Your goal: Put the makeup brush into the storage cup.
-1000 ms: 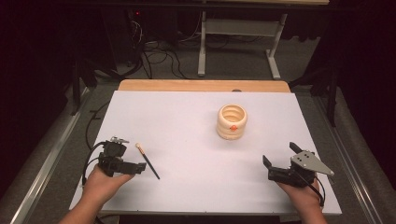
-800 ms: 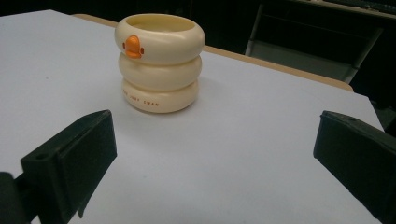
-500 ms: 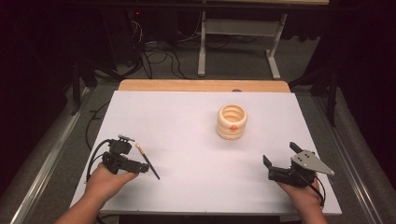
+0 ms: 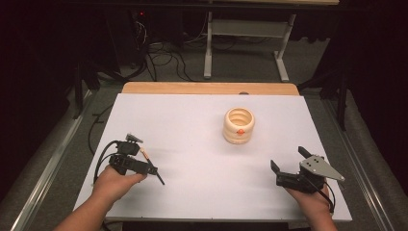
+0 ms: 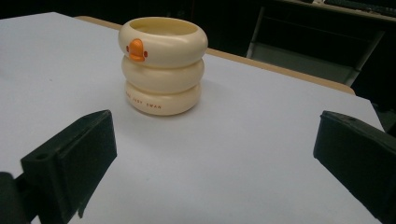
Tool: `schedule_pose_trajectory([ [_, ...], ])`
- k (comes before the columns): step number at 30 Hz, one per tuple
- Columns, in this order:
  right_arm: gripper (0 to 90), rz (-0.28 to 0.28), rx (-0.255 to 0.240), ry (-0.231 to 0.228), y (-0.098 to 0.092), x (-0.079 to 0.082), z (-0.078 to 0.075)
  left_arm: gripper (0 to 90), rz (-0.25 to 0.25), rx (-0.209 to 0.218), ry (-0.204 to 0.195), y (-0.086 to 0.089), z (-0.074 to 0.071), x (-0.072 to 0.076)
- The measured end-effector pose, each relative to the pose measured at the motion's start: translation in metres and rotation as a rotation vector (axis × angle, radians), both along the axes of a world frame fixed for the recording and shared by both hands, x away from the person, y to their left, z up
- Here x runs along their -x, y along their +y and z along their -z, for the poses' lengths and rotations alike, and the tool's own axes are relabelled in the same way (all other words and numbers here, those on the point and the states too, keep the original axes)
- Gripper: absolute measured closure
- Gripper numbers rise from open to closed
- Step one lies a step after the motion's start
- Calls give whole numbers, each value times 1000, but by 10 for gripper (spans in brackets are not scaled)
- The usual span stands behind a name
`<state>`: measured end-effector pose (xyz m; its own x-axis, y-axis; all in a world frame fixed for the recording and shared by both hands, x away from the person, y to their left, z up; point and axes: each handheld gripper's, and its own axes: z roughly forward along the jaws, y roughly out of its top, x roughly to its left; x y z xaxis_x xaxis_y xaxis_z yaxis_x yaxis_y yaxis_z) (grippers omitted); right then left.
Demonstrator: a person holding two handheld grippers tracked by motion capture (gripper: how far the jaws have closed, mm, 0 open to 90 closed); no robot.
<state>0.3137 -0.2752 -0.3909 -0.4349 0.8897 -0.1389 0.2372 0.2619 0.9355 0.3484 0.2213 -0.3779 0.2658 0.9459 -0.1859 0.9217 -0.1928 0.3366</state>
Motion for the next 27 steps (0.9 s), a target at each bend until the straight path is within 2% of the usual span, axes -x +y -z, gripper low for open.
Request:
schedule_pose_trajectory([
  [7,8,-2,2,-1,0,0,0,16,4,-13,22,-9,4,-6],
  [11,8,-2,-3,5,0,0,1,50,8,-9,38,-12,7,-10],
  [15,8,-2,-3,1,0,0,0,60,7,-29,53,-14,13,-14],
  [20,8,-3,-2,3,0,0,0,83,8,-18,67,-15,15,-16],
  [27,8,-4,-8,5,1,0,1,173,13,-6,86,-17,19,-18],
])
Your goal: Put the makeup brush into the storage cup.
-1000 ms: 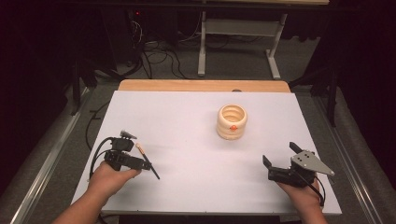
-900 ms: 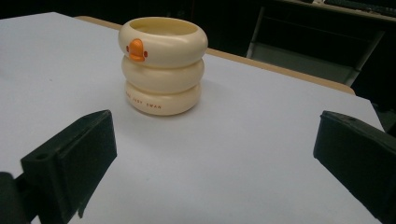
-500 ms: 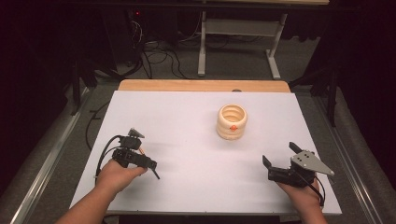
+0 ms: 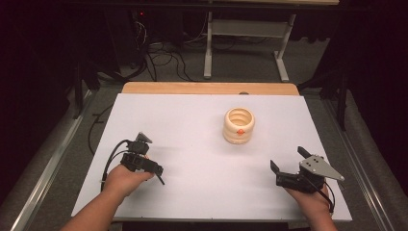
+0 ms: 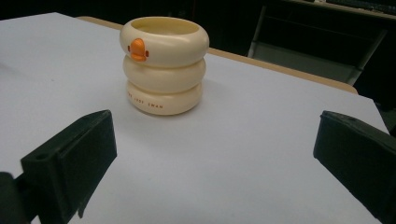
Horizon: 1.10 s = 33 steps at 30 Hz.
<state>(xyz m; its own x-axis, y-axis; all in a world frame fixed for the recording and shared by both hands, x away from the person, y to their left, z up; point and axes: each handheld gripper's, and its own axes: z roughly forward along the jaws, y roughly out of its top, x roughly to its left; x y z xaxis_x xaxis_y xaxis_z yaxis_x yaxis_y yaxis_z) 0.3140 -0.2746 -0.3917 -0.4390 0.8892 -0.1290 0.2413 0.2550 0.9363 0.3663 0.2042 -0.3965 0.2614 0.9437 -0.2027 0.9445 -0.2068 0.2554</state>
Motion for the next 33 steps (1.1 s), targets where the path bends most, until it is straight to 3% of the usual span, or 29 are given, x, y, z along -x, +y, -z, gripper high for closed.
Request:
schedule_pose_trajectory([
  [12,8,-1,2,0,0,0,0,295,1,26,19,-5,4,-3],
  [20,8,-3,0,-1,0,0,0,321,8,22,23,-8,6,-2],
  [27,8,-3,0,0,0,0,0,334,23,-13,7,-12,7,-1],
  [33,9,0,-9,5,-1,0,0,411,47,-64,-11,-14,7,1],
])
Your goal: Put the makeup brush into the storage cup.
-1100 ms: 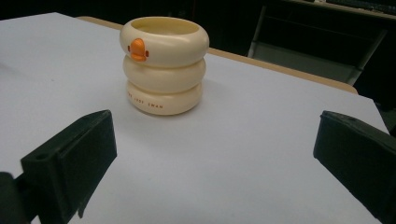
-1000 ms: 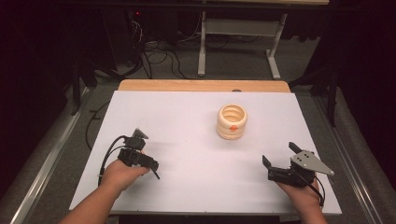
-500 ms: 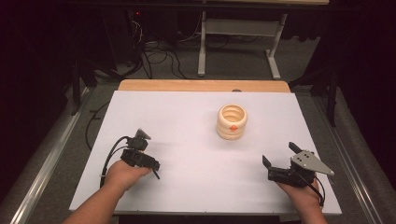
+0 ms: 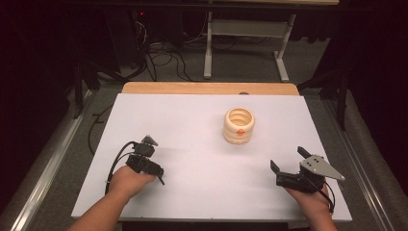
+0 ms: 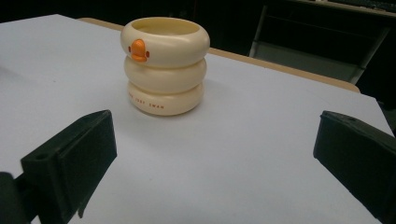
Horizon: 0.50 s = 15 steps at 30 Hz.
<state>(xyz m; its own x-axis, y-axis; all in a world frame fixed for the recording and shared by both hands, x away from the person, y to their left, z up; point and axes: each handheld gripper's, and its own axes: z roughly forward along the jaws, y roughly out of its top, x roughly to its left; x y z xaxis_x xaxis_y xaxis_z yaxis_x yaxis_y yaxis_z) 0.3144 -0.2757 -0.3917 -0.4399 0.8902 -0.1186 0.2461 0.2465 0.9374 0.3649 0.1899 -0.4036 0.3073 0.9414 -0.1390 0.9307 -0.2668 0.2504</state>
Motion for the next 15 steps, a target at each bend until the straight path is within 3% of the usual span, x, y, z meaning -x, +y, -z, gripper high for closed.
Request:
schedule_pose_trajectory([
  [15,9,-5,1,-2,0,0,0,588,35,-70,-50,1,0,4],
])
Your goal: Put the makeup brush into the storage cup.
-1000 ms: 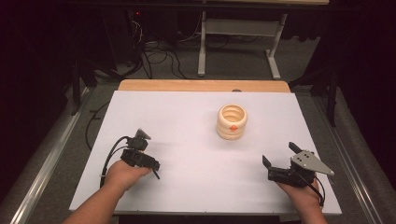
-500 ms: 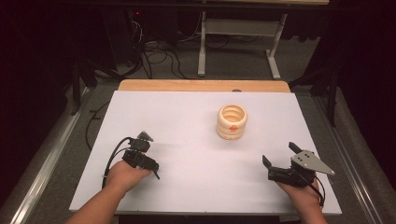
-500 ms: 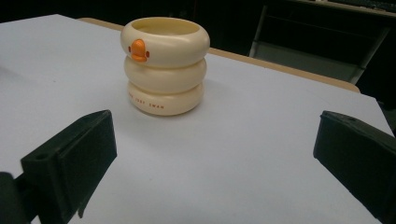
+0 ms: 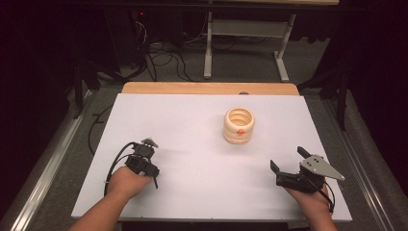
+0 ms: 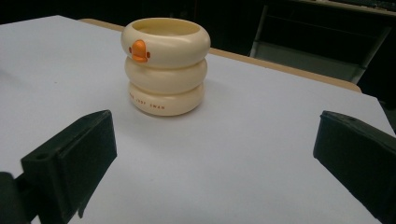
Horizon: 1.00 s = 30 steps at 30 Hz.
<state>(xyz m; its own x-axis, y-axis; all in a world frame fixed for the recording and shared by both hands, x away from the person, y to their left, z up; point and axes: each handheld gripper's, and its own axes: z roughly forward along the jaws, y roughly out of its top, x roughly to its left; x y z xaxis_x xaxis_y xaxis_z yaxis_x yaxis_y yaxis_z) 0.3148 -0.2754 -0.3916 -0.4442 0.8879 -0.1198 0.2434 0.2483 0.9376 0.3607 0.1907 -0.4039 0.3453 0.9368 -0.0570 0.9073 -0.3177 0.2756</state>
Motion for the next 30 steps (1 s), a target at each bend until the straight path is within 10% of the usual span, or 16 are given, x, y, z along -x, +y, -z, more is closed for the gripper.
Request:
schedule_pose_trajectory([
  [30,9,-2,-2,1,0,0,0,814,10,27,22,14,-1,-6],
])
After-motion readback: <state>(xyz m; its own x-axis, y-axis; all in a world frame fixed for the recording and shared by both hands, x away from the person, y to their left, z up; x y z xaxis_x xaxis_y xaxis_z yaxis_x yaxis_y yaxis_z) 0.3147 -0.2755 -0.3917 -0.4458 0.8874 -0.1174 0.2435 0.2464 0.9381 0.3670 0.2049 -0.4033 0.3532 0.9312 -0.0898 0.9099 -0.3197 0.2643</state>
